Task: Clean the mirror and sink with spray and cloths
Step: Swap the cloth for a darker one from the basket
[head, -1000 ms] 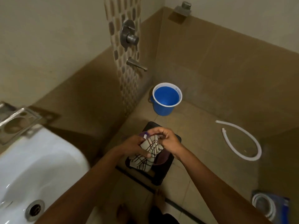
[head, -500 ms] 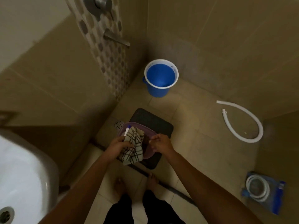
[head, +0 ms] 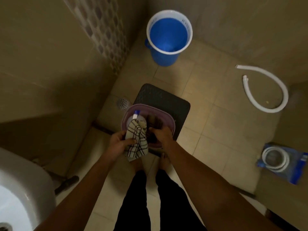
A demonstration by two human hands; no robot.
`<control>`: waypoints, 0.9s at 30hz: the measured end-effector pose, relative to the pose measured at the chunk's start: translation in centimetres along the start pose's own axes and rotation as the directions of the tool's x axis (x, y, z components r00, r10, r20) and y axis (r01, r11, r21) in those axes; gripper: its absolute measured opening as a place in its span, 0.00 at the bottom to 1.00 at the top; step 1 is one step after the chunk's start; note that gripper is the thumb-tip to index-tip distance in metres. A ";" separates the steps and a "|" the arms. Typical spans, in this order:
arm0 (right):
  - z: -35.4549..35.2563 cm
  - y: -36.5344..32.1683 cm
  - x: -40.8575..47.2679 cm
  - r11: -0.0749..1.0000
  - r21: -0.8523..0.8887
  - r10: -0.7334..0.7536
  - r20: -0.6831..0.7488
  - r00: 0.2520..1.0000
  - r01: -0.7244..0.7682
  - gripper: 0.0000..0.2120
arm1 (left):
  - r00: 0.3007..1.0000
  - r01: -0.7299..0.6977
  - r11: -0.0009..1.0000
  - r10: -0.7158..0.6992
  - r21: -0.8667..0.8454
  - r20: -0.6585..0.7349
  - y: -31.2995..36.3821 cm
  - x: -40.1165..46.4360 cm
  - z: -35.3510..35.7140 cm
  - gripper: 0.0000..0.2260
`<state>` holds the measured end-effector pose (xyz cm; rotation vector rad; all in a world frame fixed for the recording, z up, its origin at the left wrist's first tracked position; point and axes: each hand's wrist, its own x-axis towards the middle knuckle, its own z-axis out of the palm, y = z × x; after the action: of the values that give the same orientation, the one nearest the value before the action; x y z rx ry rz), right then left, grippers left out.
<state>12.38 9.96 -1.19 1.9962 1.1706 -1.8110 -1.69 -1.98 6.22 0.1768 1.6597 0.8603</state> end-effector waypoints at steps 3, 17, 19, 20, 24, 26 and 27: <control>1.2 -0.2 1.4 0.996 0.049 0.077 0.001 0.997 -0.077 0.42 | 1.000 -0.006 1.000 0.006 0.012 -0.002 -0.6 0.8 -0.4 0.14; 2.8 1.0 3.7 0.901 0.414 0.138 0.017 0.990 -0.132 0.26 | 0.998 -0.047 0.999 0.047 -0.021 0.030 -1.1 1.2 -0.6 0.14; 3.1 1.3 3.9 0.869 0.474 0.142 0.039 0.989 -0.144 0.14 | 0.998 -0.053 0.998 0.054 -0.026 0.028 -1.2 1.3 -0.7 0.14; 3.2 1.4 3.8 0.857 0.494 0.144 0.046 0.989 -0.147 0.13 | 0.998 -0.057 0.998 0.057 -0.023 0.031 -1.3 1.3 -0.6 0.14; 3.5 1.5 3.5 0.870 0.477 0.123 0.034 0.992 -0.124 0.07 | 0.998 -0.056 0.998 0.057 -0.015 0.032 -1.7 1.2 -0.8 0.14; 3.5 1.5 3.6 0.887 0.451 0.110 -0.007 0.994 -0.095 0.05 | 0.998 -0.058 0.998 0.058 -0.012 0.027 -1.7 1.1 -0.8 0.14; 3.4 1.4 3.5 0.897 0.435 0.094 -0.019 0.995 -0.076 0.02 | 0.998 -0.061 0.998 0.061 -0.011 0.029 -1.6 0.9 -0.8 0.14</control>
<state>10.55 8.33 -5.60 2.2783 0.7127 -2.1414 -2.14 -2.96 4.51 0.2330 1.6291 0.9080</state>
